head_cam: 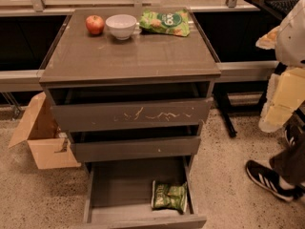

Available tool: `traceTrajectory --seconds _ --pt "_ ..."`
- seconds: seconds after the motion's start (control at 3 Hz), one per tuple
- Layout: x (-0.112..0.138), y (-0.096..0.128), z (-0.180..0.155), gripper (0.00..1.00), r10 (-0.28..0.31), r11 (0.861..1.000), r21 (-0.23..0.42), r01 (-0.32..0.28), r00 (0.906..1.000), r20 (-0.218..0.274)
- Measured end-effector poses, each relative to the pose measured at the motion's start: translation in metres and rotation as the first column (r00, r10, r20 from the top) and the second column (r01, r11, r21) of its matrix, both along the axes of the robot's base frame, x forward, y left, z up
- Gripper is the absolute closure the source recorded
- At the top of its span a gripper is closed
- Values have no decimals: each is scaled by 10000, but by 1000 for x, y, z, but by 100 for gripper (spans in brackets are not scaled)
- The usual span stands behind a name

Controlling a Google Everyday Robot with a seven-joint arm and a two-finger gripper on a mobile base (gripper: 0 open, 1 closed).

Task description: Pick green jalapeno chip bag from bottom drawer and place on counter

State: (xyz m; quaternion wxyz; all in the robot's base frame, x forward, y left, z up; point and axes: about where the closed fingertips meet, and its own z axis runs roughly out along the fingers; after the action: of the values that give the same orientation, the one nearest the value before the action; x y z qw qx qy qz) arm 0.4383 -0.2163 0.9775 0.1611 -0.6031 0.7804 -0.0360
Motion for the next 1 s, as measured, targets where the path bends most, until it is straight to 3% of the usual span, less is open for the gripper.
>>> traceTrajectory --seconds 0.33,0.67,1.0 --pt "0 0 0 0 0 10000 0 0 10000 0" --pt "4 12 -25 0 502 9976 496 -493 9986 -177" --pt "7 29 -67 0 1196 9834 1423 -1122 9918 -446"
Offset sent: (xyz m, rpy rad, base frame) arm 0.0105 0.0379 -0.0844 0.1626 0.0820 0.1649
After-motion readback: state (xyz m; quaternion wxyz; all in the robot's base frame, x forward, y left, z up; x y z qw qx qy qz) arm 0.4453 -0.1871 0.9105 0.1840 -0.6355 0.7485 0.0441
